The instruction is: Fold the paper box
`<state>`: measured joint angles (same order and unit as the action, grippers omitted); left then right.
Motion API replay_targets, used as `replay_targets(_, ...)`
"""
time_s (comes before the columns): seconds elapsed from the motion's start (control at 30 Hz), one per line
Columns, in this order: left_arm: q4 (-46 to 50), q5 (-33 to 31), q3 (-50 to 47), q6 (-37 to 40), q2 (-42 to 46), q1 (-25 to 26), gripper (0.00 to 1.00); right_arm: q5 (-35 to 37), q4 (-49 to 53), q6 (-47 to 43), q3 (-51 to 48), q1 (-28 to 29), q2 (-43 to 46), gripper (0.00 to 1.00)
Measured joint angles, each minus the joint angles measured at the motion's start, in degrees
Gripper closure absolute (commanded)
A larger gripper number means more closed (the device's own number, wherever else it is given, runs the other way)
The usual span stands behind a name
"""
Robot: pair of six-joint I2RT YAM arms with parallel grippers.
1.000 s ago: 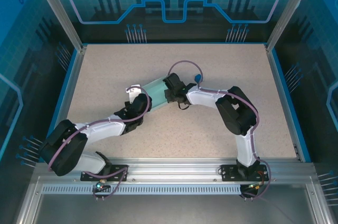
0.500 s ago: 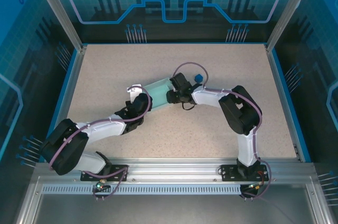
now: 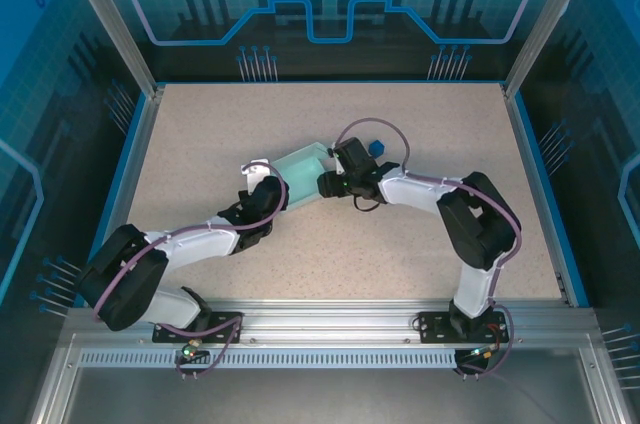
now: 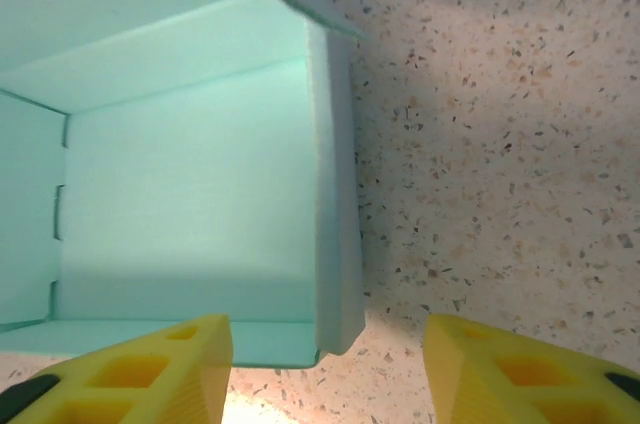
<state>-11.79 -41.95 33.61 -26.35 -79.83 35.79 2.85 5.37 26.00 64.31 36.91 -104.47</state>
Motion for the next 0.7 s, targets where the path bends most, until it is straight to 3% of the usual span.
replay_targets(0.33, 0.0, 0.0, 0.0, 1.5, -0.1, 0.0, 1.00, -4.1, -2.7, -4.3, -5.6, -3.3, 6.1, 0.43)
replay_targets(0.7, 0.0, 0.5, 0.1, 2.5, -0.1, 0.0, 1.00, -5.7, -7.0, -22.6, -5.4, -5.1, 8.3, 0.42)
